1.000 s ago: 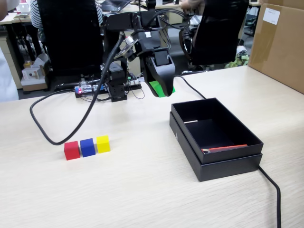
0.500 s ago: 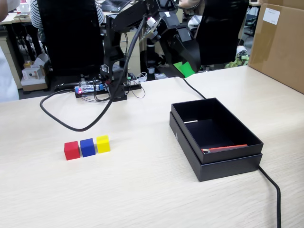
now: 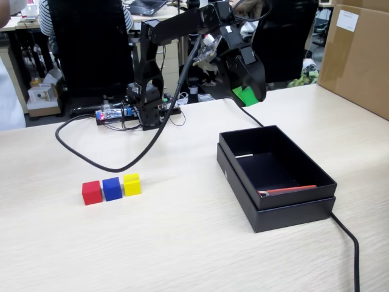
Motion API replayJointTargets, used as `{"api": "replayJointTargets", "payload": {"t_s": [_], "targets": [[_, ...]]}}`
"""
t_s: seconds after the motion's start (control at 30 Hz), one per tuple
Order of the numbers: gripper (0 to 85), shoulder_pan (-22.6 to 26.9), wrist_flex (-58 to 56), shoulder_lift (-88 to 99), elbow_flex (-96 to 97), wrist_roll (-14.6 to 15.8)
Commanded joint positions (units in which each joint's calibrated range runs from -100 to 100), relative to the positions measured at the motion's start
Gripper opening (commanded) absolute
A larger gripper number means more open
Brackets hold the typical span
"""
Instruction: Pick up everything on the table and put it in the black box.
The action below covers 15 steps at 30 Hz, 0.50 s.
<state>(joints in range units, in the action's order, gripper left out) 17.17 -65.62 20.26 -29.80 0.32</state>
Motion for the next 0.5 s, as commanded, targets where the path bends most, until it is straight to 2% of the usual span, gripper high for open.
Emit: {"api": "replayJointTargets", "payload": {"t_s": [0.0,0.47], "targets": [[14.1,0.2,0.2,-0.5,-4.5,0.1],[14.2,-1.0,0.2,-11.5,-4.9,1.5]]}}
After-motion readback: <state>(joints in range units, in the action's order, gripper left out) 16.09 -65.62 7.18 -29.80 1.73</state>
